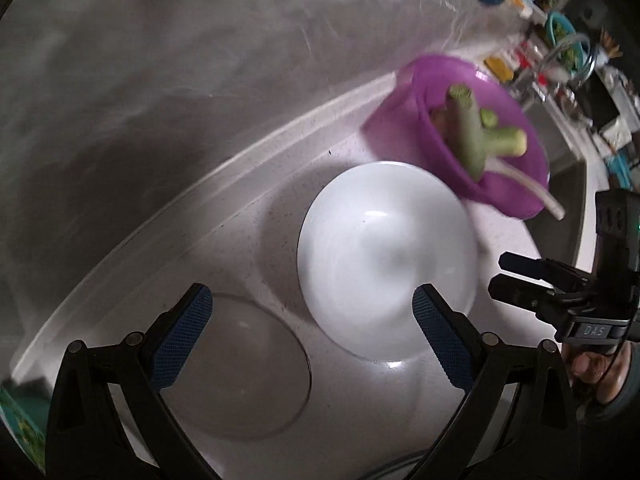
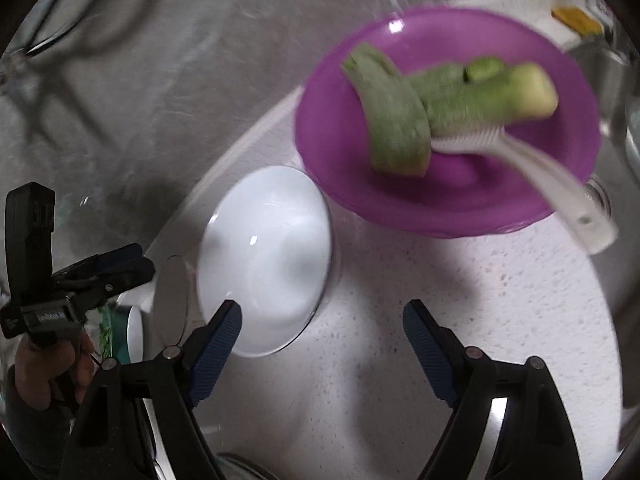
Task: Organize plates and bowls
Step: 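Move both grippers to the deep white plate beside the purple bowl, then close both grippers on the rim of the deep white plate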
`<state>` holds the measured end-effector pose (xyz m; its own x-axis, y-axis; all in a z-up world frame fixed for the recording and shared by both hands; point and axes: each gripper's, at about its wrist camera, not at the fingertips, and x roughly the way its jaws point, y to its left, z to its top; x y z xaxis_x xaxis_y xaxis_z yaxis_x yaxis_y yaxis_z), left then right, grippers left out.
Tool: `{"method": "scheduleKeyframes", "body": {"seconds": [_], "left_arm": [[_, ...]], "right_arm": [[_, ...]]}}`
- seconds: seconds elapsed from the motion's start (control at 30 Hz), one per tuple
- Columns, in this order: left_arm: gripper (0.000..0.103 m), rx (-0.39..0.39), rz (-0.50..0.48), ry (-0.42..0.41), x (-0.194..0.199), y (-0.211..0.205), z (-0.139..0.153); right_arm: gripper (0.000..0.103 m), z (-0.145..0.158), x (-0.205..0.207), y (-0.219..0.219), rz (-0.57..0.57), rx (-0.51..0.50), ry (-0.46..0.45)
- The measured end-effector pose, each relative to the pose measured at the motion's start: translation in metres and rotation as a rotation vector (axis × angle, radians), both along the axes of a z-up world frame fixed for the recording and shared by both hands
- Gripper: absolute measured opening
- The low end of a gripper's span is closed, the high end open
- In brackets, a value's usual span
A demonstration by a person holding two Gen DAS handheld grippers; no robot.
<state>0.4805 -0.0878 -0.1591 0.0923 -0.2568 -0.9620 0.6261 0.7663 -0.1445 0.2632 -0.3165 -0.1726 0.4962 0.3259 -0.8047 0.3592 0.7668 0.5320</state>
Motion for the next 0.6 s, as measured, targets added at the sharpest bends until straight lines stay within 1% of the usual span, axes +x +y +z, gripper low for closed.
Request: {"method": "scheduleKeyframes", "body": {"seconds": [0.07,0.13,0.23,0.3,0.43,0.47,0.5,0.53,0.57,0.6], "left_arm": [[0.1,0.008,-0.023,0.004,0.005,-0.005,-0.011],[0.096,0.013,-0.043,0.009,0.009,-0.01,-0.02],[0.087,0.016,-0.062,0.014,0.012,-0.017,-0.029],[0.082,0.023,-0.078,0.014,0.015,-0.022,-0.035],[0.079,0.041,-0.101,0.027,0.015,-0.026,-0.045],[0.074,0.04,-0.106,0.035,0.015,-0.026,-0.047],[0.068,0.038,-0.112,0.045,0.016,-0.028,-0.052],[0.064,0.037,-0.115,0.051,0.016,-0.028,-0.054],[0.059,0.038,-0.119,0.056,0.016,-0.029,-0.056],[0.059,0.039,-0.121,0.06,0.019,-0.036,-0.062]], "right_arm": [[0.079,-0.008,0.003,0.0,-0.005,0.0,0.012],[0.077,-0.014,0.006,-0.001,-0.004,0.001,0.024],[0.072,-0.02,0.009,-0.001,-0.006,0.008,0.032],[0.071,-0.024,0.012,-0.001,-0.005,0.008,0.037],[0.071,-0.03,0.019,0.001,-0.005,0.014,0.05],[0.07,-0.031,0.023,0.003,-0.004,0.015,0.052],[0.068,-0.031,0.026,0.008,-0.002,0.012,0.054],[0.065,-0.033,0.029,0.011,0.003,0.013,0.058],[0.059,-0.034,0.031,0.013,0.006,0.018,0.063],[0.056,-0.036,0.032,0.014,0.009,0.026,0.069]]}}
